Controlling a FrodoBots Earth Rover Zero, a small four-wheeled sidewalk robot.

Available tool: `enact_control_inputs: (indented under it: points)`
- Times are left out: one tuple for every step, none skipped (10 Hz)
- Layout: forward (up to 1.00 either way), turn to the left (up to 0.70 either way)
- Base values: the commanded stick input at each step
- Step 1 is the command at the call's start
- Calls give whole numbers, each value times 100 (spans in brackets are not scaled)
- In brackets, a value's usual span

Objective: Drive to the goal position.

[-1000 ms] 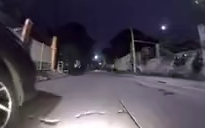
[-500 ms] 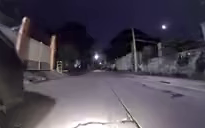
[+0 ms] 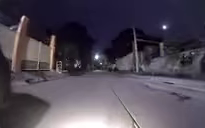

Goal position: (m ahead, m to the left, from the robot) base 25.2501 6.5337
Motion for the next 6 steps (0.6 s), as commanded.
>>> enact_control_inputs:
  points:
    - [50, 5]
    - [50, 0]
    - [50, 0]
    - [50, 0]
    - [50, 0]
    - [50, 0]
